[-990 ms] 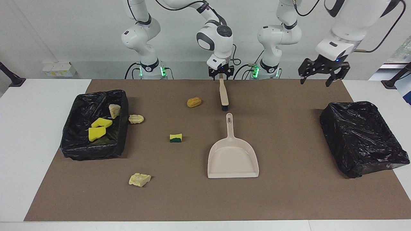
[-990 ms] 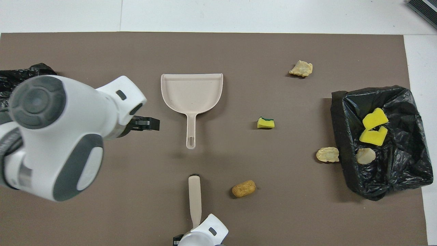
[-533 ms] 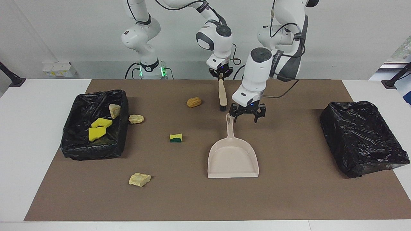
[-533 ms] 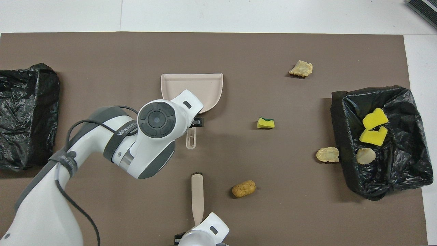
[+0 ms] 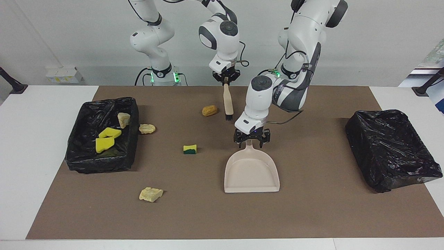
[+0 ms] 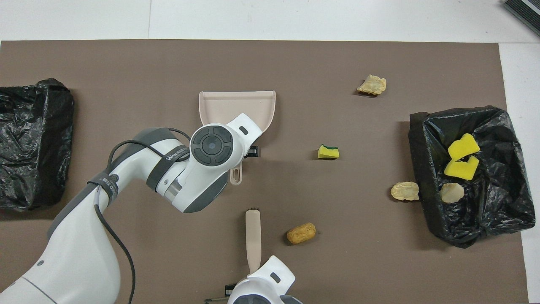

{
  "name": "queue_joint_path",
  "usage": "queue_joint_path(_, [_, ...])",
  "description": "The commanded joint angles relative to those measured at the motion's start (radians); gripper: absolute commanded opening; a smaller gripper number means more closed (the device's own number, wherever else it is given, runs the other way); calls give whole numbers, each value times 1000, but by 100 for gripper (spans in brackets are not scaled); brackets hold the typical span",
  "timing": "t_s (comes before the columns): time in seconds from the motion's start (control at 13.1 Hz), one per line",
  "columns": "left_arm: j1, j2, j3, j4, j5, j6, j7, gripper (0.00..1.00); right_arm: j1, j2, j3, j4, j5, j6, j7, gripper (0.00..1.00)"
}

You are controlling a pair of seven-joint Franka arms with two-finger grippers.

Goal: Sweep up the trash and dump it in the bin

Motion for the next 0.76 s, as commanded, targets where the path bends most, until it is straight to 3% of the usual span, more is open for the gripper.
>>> queue_joint_path(0.0, [-11, 6, 5, 12, 22, -8, -25, 100, -94, -80, 5, -26, 0, -59, -120, 0])
queue_joint_path(0.23, [-11, 3, 3, -11, 22, -5, -27, 98, -210, -91, 5, 4, -28, -102, -215, 0])
queue_joint_path(0.3, [-11, 3, 5, -11, 22, -6, -25, 81, -248, -79, 5, 18, -75, -116, -235, 0])
queue_joint_path(0.46, [-11, 4, 5, -5, 25, -9, -18, 30, -321, -42, 5, 53, -152, -131, -254, 0])
queue_joint_path(0.61, [-6, -8, 6, -7, 25, -21, 5, 9, -338, -8, 5, 99, -288, -163, -257, 0])
queue_joint_path(0.69, [2, -20, 6, -7, 23, -28, 60, 7, -362, 0, 5, 107, -324, -195, -257, 0])
